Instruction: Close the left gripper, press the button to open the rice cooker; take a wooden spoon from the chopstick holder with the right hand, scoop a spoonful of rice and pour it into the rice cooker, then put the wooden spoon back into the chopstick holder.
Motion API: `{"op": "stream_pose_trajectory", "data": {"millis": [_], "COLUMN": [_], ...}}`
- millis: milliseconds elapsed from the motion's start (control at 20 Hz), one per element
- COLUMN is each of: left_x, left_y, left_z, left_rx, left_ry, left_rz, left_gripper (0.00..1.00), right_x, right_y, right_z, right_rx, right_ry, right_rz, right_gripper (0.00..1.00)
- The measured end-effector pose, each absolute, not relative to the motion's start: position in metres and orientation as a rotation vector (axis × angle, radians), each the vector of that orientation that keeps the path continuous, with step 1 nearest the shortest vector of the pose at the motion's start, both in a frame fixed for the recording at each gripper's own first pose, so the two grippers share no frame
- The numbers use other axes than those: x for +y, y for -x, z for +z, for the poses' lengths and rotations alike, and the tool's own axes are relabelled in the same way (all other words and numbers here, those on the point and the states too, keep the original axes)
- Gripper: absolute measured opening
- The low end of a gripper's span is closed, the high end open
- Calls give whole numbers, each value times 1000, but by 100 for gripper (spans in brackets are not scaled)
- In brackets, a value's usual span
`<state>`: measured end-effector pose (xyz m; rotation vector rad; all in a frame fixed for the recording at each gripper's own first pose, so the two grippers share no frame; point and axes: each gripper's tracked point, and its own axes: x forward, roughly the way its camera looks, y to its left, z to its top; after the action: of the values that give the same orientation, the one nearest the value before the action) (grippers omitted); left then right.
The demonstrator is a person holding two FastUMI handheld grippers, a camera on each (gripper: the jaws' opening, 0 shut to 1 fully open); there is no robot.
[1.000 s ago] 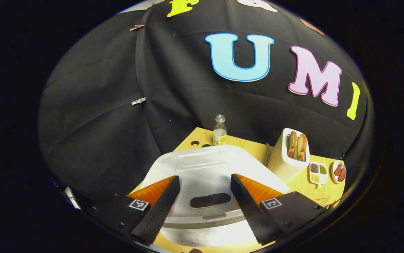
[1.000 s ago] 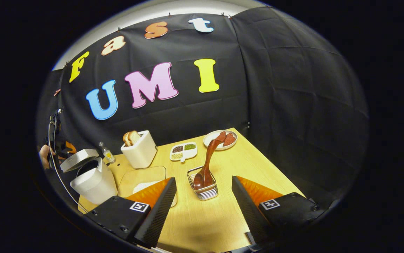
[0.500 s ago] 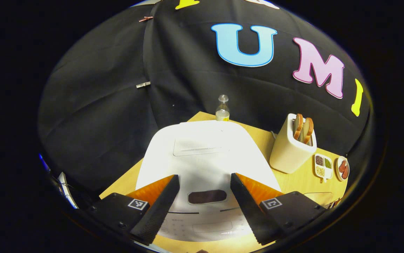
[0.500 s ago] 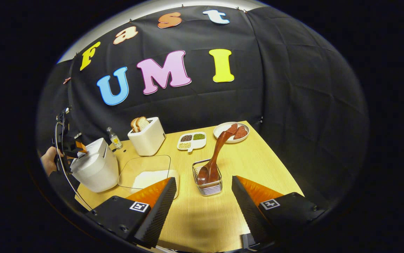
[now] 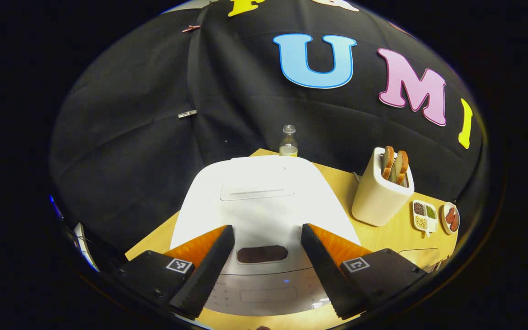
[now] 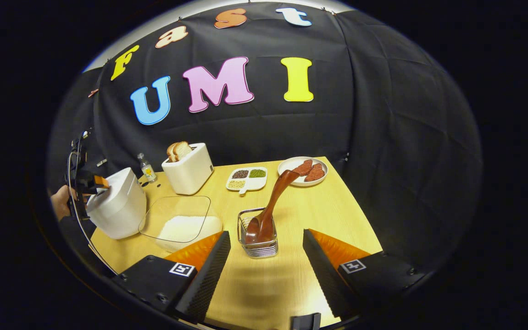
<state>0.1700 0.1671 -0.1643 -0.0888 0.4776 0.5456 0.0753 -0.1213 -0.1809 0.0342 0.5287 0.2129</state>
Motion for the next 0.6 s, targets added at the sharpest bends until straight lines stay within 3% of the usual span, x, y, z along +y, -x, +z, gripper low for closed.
{"op": "stream_pose_trajectory", "data": {"millis": [250,600], "left_x": [150,99], "left_y": [-160,-99], "left_z": [-154,-31], "left_rx": [470,145], "left_ry": [37,-59], "left_rz": [480,323], "left_gripper": [100,97], "right_x": [-117,-92], "right_y": [-83,-65], "right_z": [-161,-87], "right_rx": [499,340], "right_ry": [-61,-49], "right_rz": [229,213], "right_gripper": [99,99]}}
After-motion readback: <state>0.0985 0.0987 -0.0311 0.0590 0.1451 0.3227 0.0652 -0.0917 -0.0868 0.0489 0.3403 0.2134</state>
